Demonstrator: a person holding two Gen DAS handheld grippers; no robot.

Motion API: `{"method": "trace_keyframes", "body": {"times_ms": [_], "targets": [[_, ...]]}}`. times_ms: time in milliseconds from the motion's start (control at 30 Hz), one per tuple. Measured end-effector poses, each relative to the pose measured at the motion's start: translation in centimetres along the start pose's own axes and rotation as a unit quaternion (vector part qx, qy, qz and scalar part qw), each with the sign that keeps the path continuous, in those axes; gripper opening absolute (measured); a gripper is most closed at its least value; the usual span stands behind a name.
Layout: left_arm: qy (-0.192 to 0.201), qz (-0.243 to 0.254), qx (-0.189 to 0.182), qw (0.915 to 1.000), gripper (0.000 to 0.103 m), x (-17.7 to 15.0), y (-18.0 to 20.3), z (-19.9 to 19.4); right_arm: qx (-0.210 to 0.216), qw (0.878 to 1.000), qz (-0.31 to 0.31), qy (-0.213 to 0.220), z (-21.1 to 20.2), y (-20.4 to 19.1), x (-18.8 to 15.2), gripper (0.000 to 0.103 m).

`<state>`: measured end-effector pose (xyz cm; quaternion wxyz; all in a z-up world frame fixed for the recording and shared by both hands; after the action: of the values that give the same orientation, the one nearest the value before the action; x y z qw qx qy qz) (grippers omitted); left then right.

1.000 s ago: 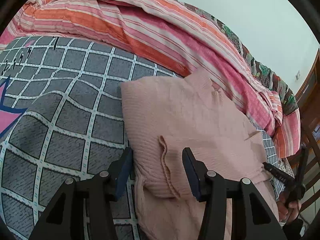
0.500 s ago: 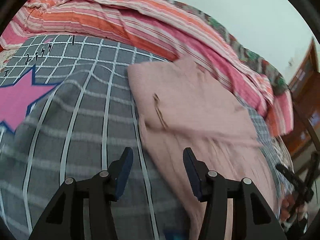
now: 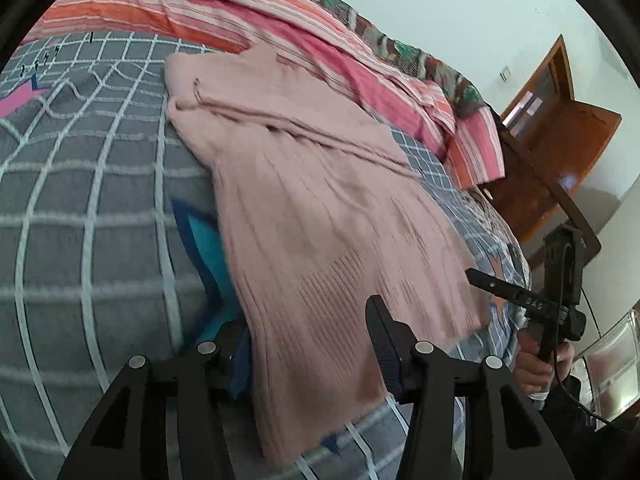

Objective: Fold small clothes

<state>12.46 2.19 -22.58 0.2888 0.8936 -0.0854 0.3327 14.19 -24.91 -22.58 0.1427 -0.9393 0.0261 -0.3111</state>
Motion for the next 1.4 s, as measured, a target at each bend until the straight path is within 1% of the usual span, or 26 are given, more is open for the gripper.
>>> {"method": "trace_keyframes", "body": {"times_ms": [100, 167, 267, 300, 333, 367, 400, 433, 467, 500, 533, 600, 667, 767, 800, 867, 900, 967, 1000, 1033, 1067, 1133, 1200, 1267, 1333, 1400], "targets": [[0.005, -0.004, 0.009, 0.9999, 0.049, -1.2, 0.4, -0.6, 0.008, 1.000, 0.006, 0.002, -0.7, 0.0, -1.3, 0.047], [0.003, -0.016, 0.014, 0.9998, 0.047, -1.9, 0.4, -0.6, 0.017, 1.000, 0.016, 0.001, -1.1, -0.1, -1.9, 0.047], [-0.001, -0.029, 0.022, 0.9993, 0.043, -3.2, 0.6, -0.4, 0.015, 1.000, 0.016, 0.000, -1.2, -0.4, -2.7, 0.045], [-0.005, -0.027, 0.028, 0.9992, 0.035, -3.7, 0.8, -0.2, 0.011, 1.000, 0.013, -0.001, -1.1, -0.5, -3.1, 0.041], [-0.003, -0.028, 0.033, 0.9990, 0.024, -3.9, 0.8, -0.1, 0.005, 1.000, 0.010, -0.001, -1.1, -0.6, -3.4, 0.034], [0.000, -0.033, 0.038, 0.9987, 0.018, -4.1, 0.7, -0.1, -0.003, 1.000, 0.006, 0.000, -1.0, -0.7, -3.7, 0.029], [0.002, -0.043, 0.040, 0.9983, 0.006, -4.1, 0.4, -0.2, -0.006, 1.000, 0.003, 0.004, -1.1, -0.7, -3.7, 0.009], [0.013, -0.056, 0.033, 0.9978, 0.006, -3.9, 0.1, -0.8, -0.006, 1.000, 0.001, 0.008, -1.3, -0.7, -3.6, 0.005], [0.030, -0.061, 0.032, 0.9972, 0.006, -3.6, -0.2, -1.6, -0.006, 1.000, 0.002, 0.018, -1.8, -0.5, -3.6, 0.005], [0.046, -0.061, 0.038, 0.9963, 0.006, -3.3, -0.6, -2.6, -0.014, 0.999, 0.009, 0.039, -2.7, 0.2, -3.4, 0.005], [0.058, -0.056, 0.049, 0.9956, 0.006, -3.1, -1.2, -4.0, -0.018, 0.998, 0.019, 0.050, -3.4, 0.9, -3.3, 0.005], [0.058, -0.053, 0.062, 0.9949, 0.006, -3.1, -2.1, -5.0, -0.008, 0.998, 0.045, 0.041, -3.6, 2.3, -3.5, 0.005], [0.051, -0.058, 0.049, 0.9958, 0.006, -3.3, -2.4, -5.2, -0.010, 0.998, 0.045, 0.034, -3.2, 2.6, -3.8, 0.005], [0.036, -0.054, 0.040, 0.9971, 0.007, -3.7, -2.1, -4.6, -0.021, 0.999, 0.026, 0.034, -2.9, 1.6, -4.0, 0.005], [0.031, -0.052, 0.039, 0.9974, 0.008, -3.7, -1.8, -4.2, -0.018, 0.999, 0.023, 0.035, -2.9, 1.3, -4.0, 0.006], [0.035, -0.047, 0.046, 0.9973, 0.009, -3.5, -1.6, -3.9, -0.020, 0.999, 0.015, 0.032, -2.7, 0.9, -3.8, 0.007], [0.037, -0.046, 0.047, 0.9971, 0.009, -3.5, -1.5, -3.9, -0.021, 0.999, 0.009, 0.032, -2.6, 0.7, -3.5, 0.010], [0.044, -0.044, 0.049, 0.9968, 0.012, -2.6, -1.6, -3.8, -0.026, 0.999, 0.001, 0.029, -2.5, 0.5, -2.9, 0.019], [0.044, -0.042, 0.047, 0.9971, 0.017, -2.3, -1.6, -3.6, -0.025, 0.999, 0.002, 0.030, -2.5, 0.3, -2.6, 0.028], [0.038, -0.040, 0.043, 0.9975, 0.019, -2.0, -1.7, -3.2, -0.022, 0.999, 0.003, 0.031, -2.5, 0.2, -2.4, 0.037], [0.032, -0.043, 0.042, 0.9977, 0.019, -1.9, -1.8, -2.8, -0.018, 0.999, 0.005, 0.029, -2.3, 0.1, -2.1, 0.039], [0.019, -0.058, 0.034, 0.9975, 0.019, -2.0, -2.0, -1.7, -0.014, 1.000, 0.008, 0.021, -1.6, 0.0, -1.8, 0.039], [0.015, -0.065, 0.025, 0.9975, 0.019, -2.6, -2.0, -1.3, -0.019, 1.000, 0.010, 0.017, -1.0, 0.1, -1.7, 0.039], [0.010, -0.060, 0.019, 0.9980, 0.018, -3.4, -1.6, -1.2, -0.016, 0.999, 0.013, 0.029, -1.2, 0.1, -1.9, 0.039], [0.010, -0.054, 0.025, 0.9982, 0.018, -4.1, -1.4, -1.3, -0.014, 0.999, 0.007, 0.039, -1.5, 0.1, -2.2, 0.039], [0.015, -0.058, 0.030, 0.9978, 0.017, -4.5, -1.5, -1.6, -0.019, 0.999, 0.002, 0.037, -1.6, 0.1, -2.5, 0.039]]}}
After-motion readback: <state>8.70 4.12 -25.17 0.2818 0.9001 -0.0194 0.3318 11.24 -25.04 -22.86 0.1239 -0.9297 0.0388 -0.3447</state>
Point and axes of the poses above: each gripper's, at about its wrist camera, not at the fingertips, and z roughly the way its jaws point, y to its right, x to its top, the point moved 7 cm from there along z, roughly the way its jaws point, and after that the axes turned 5 degrees about z, right-handed, at the moved point
